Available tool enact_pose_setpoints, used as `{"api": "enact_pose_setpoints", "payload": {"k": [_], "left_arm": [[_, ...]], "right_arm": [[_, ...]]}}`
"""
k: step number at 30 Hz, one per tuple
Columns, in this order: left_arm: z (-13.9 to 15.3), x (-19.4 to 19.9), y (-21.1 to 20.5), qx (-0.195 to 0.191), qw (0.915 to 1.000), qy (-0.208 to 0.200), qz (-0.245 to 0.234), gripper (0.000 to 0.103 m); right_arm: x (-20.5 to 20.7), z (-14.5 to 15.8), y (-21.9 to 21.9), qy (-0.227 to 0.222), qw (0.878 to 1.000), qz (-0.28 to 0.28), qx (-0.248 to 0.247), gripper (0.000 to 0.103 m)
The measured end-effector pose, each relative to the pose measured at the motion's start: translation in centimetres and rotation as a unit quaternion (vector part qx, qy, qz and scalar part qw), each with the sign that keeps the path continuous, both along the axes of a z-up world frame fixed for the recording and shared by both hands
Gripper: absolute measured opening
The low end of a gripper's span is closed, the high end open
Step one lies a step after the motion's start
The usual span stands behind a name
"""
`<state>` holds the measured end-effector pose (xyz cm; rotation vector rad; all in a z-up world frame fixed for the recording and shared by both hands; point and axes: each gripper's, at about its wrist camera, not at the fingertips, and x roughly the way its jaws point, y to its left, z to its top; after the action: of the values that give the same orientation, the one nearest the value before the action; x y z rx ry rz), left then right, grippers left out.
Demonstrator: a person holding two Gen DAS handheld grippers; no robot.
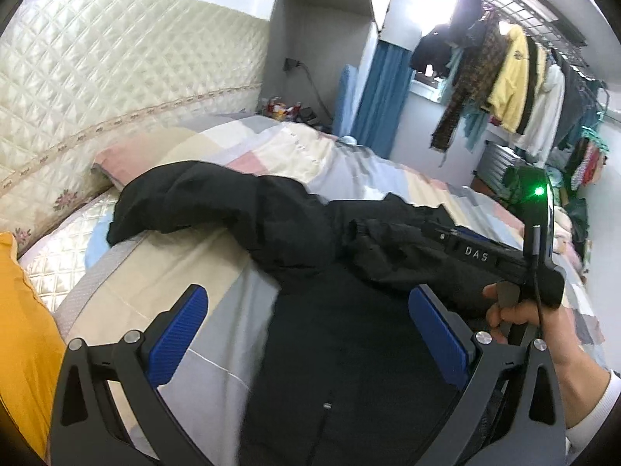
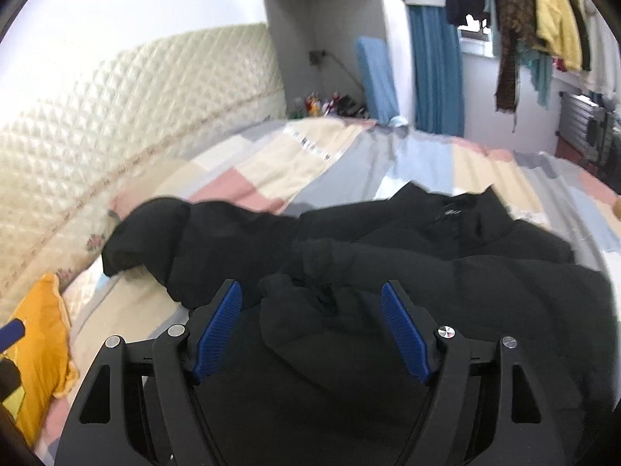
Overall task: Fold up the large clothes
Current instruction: 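Lift the sleeve with the right gripper and fold it across the jacket body, then release the sleeve from the right gripper and move the left gripper to the other cuff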
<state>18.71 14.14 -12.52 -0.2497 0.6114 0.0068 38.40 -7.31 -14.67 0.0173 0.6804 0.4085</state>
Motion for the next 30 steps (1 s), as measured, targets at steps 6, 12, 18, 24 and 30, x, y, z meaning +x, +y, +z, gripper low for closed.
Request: {"api": "enact_pose_setpoints", "payload": {"k": [6, 12, 18, 24, 30], "left_arm": [[2.7, -1.7, -2.7, 0.010, 0.9997, -0.006, -0.019, 0.103], [5.2, -4.2, -5.7, 0.029, 0.9985, -0.028, -0.038, 0.103], [6.4, -5.9, -7.8, 0.032, 0.9971, -0.043, -0.055, 0.103], [5.8, -6.4, -9.2, 0.036, 0.9966, -0.040, -0.063, 0.103], [5.4, -7.1, -10.4, 0.039, 0.9956, -0.049, -0.070, 0.103]], "right_arm": [[-4.9, 4.4, -4.2, -0.028, 0.999, -0.027, -0.002, 0.074], [-10.8, 7.2, -8.3, -0.046, 0.997, -0.054, 0.008, 0.074], [-16.0, 9.5, -10.3, -0.087, 0.993, -0.075, -0.012, 0.074], [-20.0, 8.9, -12.1, -0.093, 0.992, -0.085, -0.003, 0.074], [-22.6, 8.3, -13.5, -0.106, 0.989, -0.099, 0.009, 0.075]]}}
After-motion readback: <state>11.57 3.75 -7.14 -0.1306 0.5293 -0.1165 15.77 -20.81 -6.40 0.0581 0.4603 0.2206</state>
